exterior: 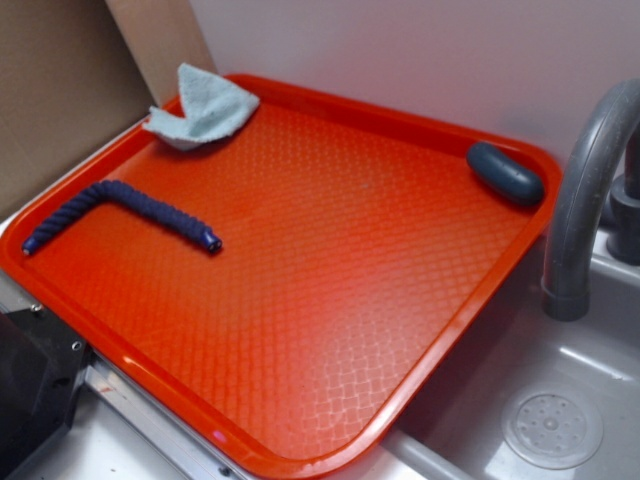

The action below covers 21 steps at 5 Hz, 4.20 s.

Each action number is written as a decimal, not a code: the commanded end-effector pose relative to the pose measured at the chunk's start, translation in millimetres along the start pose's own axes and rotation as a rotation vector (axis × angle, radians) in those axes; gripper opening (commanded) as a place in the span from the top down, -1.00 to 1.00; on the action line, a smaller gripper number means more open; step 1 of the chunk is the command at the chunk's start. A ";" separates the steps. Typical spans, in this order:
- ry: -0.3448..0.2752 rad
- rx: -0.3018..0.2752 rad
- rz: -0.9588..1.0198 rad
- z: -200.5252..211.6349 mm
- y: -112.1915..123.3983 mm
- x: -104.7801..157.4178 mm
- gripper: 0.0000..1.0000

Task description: Grab the blue cloth.

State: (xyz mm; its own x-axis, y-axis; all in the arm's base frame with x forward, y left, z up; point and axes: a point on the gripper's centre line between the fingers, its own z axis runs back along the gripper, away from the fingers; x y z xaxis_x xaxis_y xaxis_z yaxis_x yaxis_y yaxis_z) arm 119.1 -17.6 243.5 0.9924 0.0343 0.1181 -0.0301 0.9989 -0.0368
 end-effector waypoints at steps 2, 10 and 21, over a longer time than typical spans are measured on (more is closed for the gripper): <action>-0.038 0.068 0.205 -51.7 22.8 44.9 -1.00; -0.209 0.186 0.657 -205.6 131.2 156.9 -1.00; -0.173 0.236 0.498 -201.9 154.9 169.4 1.00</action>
State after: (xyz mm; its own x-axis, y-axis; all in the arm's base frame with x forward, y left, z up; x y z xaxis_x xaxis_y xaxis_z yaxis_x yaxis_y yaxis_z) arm 301.3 123.7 32.7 0.8436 0.4845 0.2316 -0.5166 0.8499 0.1037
